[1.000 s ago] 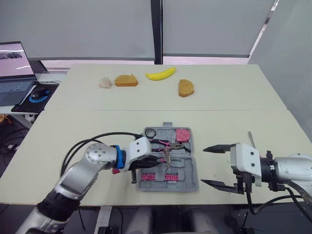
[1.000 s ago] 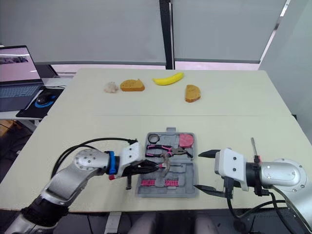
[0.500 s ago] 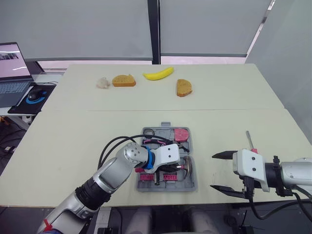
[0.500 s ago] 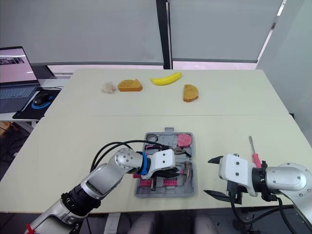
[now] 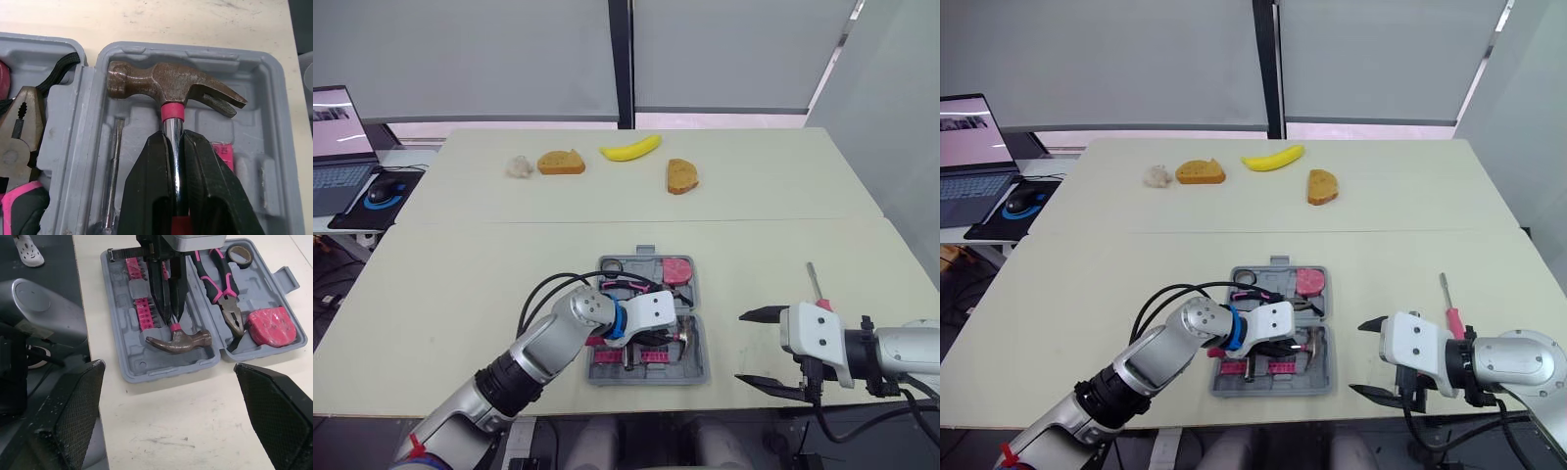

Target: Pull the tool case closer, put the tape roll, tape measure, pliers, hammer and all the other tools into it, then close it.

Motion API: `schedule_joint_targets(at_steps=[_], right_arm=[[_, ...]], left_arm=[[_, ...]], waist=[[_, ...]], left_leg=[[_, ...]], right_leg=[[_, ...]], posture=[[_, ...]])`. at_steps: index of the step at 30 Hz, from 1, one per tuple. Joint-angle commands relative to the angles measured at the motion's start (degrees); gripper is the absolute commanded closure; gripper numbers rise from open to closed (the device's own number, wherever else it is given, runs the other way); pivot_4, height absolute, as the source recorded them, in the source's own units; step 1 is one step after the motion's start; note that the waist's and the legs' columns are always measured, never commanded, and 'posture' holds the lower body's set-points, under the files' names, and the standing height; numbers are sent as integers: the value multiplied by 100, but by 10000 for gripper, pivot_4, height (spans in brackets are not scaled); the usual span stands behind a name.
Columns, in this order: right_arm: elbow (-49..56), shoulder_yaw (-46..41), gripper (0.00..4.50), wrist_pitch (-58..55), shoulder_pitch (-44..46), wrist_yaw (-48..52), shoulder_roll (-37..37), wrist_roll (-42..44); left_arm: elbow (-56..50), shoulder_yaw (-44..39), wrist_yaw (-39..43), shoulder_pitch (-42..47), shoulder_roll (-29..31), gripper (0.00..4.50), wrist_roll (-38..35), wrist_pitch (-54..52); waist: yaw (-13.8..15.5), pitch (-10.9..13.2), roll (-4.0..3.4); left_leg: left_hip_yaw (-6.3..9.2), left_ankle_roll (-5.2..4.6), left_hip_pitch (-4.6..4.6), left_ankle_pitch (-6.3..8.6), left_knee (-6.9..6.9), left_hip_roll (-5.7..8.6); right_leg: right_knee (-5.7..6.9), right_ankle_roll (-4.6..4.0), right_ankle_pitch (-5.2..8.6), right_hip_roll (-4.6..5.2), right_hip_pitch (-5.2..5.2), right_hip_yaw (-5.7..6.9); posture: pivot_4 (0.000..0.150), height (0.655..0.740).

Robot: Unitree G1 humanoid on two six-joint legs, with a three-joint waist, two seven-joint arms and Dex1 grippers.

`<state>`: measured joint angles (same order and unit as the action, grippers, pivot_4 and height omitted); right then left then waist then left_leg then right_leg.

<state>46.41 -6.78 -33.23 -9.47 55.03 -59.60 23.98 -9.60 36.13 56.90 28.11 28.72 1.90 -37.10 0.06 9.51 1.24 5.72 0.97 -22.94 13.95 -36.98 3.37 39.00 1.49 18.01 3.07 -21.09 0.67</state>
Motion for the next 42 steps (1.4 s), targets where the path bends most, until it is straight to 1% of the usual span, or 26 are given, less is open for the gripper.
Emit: schedule_joint_targets(at_steps=[1, 8, 17, 19, 22, 24, 26, 27, 30, 33, 36, 38, 42], right_arm=[[106, -50, 0, 51, 34, 13, -17, 17], [63, 4, 0, 56, 109, -8, 0, -5], [21, 71, 0, 64, 155, -38, 16, -38], [26, 68, 0, 62, 152, -50, 21, -39], [25, 74, 0, 72, 145, -61, 29, -49], [30, 85, 0, 66, 151, -72, 39, -41], [27, 92, 0, 57, 165, -76, 46, -29], [21, 95, 0, 58, 174, -76, 47, -28], [-4, 107, 0, 60, 205, -83, 60, -27], [-26, 132, 0, 71, 232, -89, 80, -44], [-47, 132, 0, 77, 253, -84, 95, -58], [-60, 122, 0, 87, 257, -86, 100, -75], [-81, 111, 0, 100, 261, -79, 106, -95]], left_arm=[[-3, 61, -29, 115, -118, 44278, 74, 14], [182, 107, -84, 171, -185, 44278, 259, 109], [139, 19, -7, 232, -253, 44278, 177, -63], [-6, -14, 23, 224, -217, 37127, 138, -118], [-228, -147, -14, 200, -183, 28948, 57, -241], [-463, -437, 8, 206, -106, 22208, -123, -428], [-616, -725, 124, 222, 53, 16543, -333, -483], [-614, -855, 155, 238, 133, 16543, -411, -462], [-341, -1406, 243, 195, 246, 16543, -750, 209], [-73, -1600, 704, 38, 473, 16543, -984, 1053], [-6, -1633, 1028, -68, 616, 22466, -1168, 1239], [33, -1558, 1155, -145, 703, 29060, -1133, 1385], [221, -1321, 1205, -257, 818, 41606, -788, 1816]], waist=[[-2, 0, 0], [-2, 0, 0], [-2, 0, 0], [-2, 0, 0], [-2, 0, 0], [-3, 0, 0], [-10, 0, 0], [-12, -1, -1], [-11, -1, -1], [-7, -1, -1], [-9, -1, -2], [-10, -1, -2], [-10, -1, -2]], left_leg=[[-1, 0, 0, 0, 0, 0], [0, 0, 1, 0, -1, 0], [0, 0, 2, 0, -2, 0], [0, 0, 1, -1, -2, 0], [1, 0, 1, -1, -2, 0], [1, 0, 1, 0, -2, 0], [1, 0, 1, -1, -2, -1], [1, 0, 3, -1, -2, -2], [2, 1, 4, -1, -1, -3], [0, 1, 3, -1, -3, 0], [-2, 1, 4, -1, -2, 1], [-1, 1, 2, -1, -2, 0], [-1, 1, 3, -1, -2, 0]], right_leg=[[0, 0, 0, 0, 0, 0], [1, 0, 0, 0, 0, 0], [1, 0, 0, 0, 2, 0], [1, 0, 0, 0, 2, 1], [2, 0, 0, 0, 1, 1], [2, 0, 0, 0, 1, 0], [2, 0, 0, 0, 1, 0], [3, 0, 0, -1, 1, 0], [4, 0, 0, -1, 1, 1], [2, 0, 0, 2, 2, 1], [0, -1, 0, 3, 2, -2], [0, -1, 0, 3, 1, -1], [1, -1, 0, 3, 2, -1]], posture=[[1500, 7400], [1500, 7400], [1500, 7400], [1500, 7400], [1500, 7400], [1500, 7400], [1500, 7400], [1500, 7400], [1500, 7400], [1500, 7400], [1500, 7400], [1500, 7400], [1500, 7400]])
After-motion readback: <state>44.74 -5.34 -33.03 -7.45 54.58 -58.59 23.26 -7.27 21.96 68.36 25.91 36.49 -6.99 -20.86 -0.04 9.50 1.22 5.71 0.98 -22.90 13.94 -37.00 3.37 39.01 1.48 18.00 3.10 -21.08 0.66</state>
